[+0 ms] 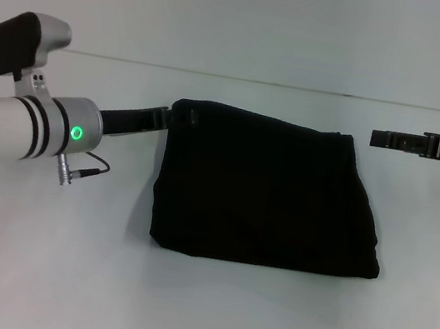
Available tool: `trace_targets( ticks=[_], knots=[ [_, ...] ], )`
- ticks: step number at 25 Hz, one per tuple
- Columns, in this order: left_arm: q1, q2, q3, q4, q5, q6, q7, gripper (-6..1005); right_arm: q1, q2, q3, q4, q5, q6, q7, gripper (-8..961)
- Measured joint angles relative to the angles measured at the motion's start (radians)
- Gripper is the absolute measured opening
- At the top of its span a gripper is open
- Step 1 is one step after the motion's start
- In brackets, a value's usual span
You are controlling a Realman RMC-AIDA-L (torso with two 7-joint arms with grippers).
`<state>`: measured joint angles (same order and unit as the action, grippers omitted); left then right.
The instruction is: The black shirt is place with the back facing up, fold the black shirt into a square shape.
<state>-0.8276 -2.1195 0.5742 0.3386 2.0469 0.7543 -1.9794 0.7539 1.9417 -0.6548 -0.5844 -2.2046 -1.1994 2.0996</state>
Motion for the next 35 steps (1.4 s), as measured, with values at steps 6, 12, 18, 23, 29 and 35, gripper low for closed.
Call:
trace_targets(
  ticks=[6, 12, 18, 23, 29, 35],
  knots=[
    [-0.007, -0.017, 0.027, 0.003, 0.0, -0.044, 0.006, 892, -0.002, 0.0, -0.001, 0.0, -0.001, 0.0, -0.001, 925],
    [-0.017, -0.019, 0.032, 0.001, 0.0, -0.041, 0.007, 893, -0.005, 0.0, 0.0, -0.002, -0.001, 0.0, -0.002, 925],
    [0.009, -0.012, 0.032, 0.075, -0.002, 0.147, 0.016, 894, -0.004, 0.001, 0.0, -0.002, 0.0, -0.018, -0.081, 924],
    [0.047, -0.015, 0.022, 0.192, -0.008, 0.423, 0.123, 894, 0.0, 0.015, -0.002, -0.009, 0.003, -0.048, -0.199, 924],
    [0.043, -0.013, 0.048, 0.215, -0.01, 0.56, 0.234, 895, 0.02, 0.028, -0.002, -0.011, 0.006, -0.079, -0.348, 924],
    [0.053, -0.018, 0.164, 0.259, 0.004, 0.567, 0.377, 896, 0.043, 0.038, -0.04, -0.011, 0.004, -0.086, -0.446, 924]
  ],
)
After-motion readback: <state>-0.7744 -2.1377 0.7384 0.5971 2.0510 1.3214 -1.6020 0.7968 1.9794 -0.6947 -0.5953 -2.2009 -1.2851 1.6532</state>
